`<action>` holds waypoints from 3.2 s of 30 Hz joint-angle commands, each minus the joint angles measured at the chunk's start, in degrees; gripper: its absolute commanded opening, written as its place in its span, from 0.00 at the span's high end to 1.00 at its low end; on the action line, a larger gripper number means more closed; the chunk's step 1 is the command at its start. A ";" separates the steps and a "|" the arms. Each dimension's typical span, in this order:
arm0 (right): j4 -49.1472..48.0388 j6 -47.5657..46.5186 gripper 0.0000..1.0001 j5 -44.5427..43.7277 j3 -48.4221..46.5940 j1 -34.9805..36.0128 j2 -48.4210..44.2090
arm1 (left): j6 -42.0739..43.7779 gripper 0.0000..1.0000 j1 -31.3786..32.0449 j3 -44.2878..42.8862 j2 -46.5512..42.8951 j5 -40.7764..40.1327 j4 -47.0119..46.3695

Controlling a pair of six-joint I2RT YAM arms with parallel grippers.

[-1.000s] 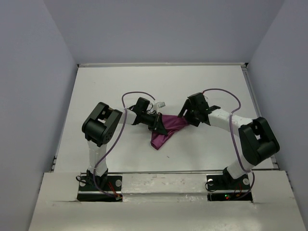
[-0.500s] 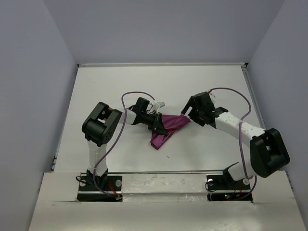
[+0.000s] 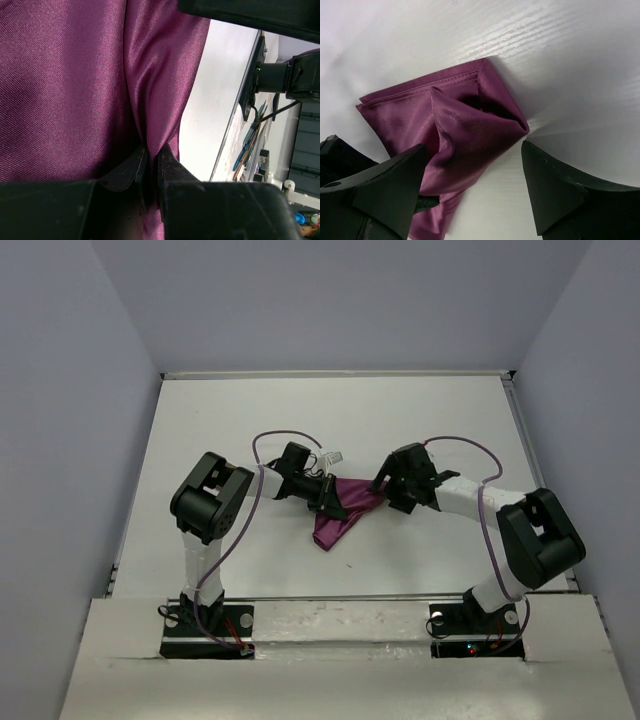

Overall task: Fold the napkin, place the utensils inside, and roll it up
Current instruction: Roll the napkin at the center of the board.

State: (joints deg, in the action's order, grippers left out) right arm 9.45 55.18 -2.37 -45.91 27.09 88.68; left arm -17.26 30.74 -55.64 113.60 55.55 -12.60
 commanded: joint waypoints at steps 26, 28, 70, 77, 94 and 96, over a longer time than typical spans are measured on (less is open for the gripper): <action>17.07 -0.16 0.99 -8.44 -16.30 0.51 11.07 | 10.74 0.53 0.99 -5.26 -1.71 -16.94 15.49; 21.38 0.19 0.99 -9.14 -19.29 1.03 11.77 | 13.56 0.40 0.99 -6.93 -3.99 -19.24 18.99; 30.98 2.39 0.99 -6.94 -30.82 1.03 17.58 | 19.89 0.33 23.93 -0.44 -14.38 -60.65 6.18; 30.89 2.65 0.99 -6.94 -30.47 1.03 17.05 | 19.37 0.35 24.10 -1.14 -11.65 -62.05 6.97; 29.57 2.74 0.99 -6.51 -29.15 1.03 15.99 | 20.42 0.68 23.93 -3.34 -9.80 -60.56 9.17; 29.40 2.83 0.99 -6.51 -29.06 1.03 15.82 | 20.42 0.76 23.66 -3.69 -9.80 -58.47 9.35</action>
State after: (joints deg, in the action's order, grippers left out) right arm 40.53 56.93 -9.87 -74.52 27.83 106.48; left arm 3.22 54.65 -57.69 103.13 -6.02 -5.72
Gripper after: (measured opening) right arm 0.196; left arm 0.356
